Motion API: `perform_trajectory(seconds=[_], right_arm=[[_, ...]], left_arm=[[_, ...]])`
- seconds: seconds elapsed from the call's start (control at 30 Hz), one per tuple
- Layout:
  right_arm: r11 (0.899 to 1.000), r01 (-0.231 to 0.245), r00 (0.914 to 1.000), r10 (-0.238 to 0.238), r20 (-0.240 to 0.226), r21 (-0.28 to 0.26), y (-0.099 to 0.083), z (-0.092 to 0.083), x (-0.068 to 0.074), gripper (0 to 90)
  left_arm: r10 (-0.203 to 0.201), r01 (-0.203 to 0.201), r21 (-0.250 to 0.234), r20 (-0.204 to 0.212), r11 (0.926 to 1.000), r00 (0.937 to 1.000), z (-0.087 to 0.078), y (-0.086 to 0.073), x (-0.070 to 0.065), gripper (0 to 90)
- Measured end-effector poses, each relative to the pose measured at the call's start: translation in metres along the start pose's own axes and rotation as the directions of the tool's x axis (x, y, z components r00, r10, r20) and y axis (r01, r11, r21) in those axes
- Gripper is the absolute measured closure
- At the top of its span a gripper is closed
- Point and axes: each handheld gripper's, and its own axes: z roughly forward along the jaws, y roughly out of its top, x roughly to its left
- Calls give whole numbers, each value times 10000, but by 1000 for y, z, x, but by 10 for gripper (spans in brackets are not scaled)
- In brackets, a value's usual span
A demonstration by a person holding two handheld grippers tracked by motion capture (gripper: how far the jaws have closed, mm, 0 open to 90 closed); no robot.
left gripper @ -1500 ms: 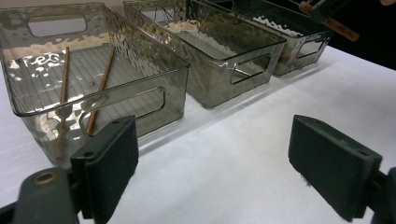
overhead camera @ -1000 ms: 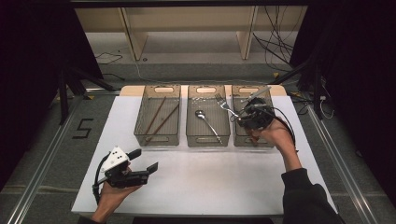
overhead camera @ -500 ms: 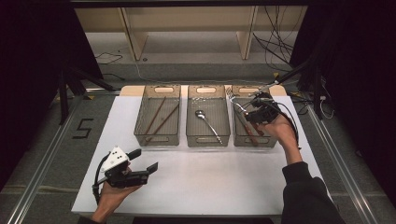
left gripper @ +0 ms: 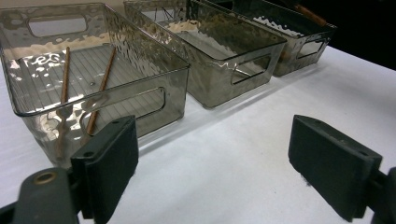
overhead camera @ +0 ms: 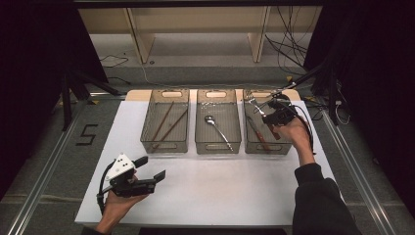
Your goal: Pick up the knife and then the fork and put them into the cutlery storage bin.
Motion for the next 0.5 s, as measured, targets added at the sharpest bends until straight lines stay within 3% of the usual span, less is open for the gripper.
perform_trajectory(seconds=[0.5], right_arm=[[9987, -481, 9984, 475, 305, 192, 0, 11, -9, 774]], left_arm=[[12, -12, 9, 9, 10000, 10000, 0, 0, 0, 157]])
